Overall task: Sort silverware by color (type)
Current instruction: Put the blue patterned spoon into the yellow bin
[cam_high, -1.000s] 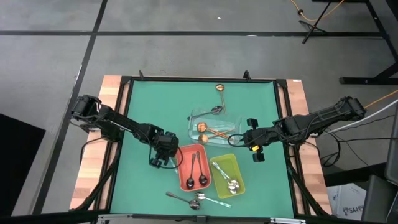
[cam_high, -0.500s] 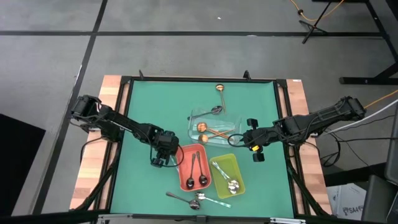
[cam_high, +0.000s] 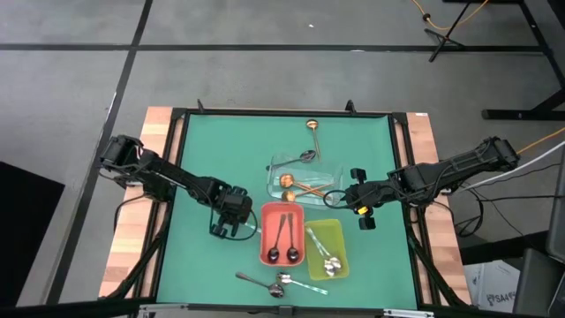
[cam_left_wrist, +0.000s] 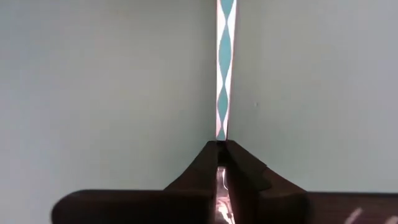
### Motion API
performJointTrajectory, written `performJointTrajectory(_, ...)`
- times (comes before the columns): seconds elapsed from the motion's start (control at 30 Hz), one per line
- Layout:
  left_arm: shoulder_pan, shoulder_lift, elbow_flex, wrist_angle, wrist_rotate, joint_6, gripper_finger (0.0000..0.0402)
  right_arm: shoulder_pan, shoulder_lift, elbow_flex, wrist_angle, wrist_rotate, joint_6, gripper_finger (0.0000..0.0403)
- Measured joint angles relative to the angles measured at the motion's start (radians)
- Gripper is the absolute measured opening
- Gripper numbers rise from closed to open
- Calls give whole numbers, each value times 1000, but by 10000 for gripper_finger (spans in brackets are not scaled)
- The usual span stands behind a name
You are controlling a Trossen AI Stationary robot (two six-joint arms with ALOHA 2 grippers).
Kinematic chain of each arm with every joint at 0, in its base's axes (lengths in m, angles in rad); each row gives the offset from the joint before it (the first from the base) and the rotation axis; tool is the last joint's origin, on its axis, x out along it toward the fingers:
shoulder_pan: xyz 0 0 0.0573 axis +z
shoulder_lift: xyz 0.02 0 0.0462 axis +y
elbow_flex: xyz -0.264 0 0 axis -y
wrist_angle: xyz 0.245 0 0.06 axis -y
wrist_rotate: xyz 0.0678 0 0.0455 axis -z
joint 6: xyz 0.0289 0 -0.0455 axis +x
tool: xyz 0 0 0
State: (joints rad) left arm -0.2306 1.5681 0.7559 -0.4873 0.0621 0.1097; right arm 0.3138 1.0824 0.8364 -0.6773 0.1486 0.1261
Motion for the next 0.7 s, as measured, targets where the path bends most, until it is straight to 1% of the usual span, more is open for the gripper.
performJointTrajectory(0.07,-5,0,0,0,-1,0,7,0,0,0,0,0,0,92)
performJointTrajectory(0.3,-26,0,0,-1,1,-6,7,0,0,0,0,0,0,92)
performJointTrajectory(0.5,-52,0,0,-12,14,-71,7,0,0,0,0,0,0,92)
performJointTrajectory(0.7,-85,0,0,-28,58,-119,7,0,0,0,0,0,0,92)
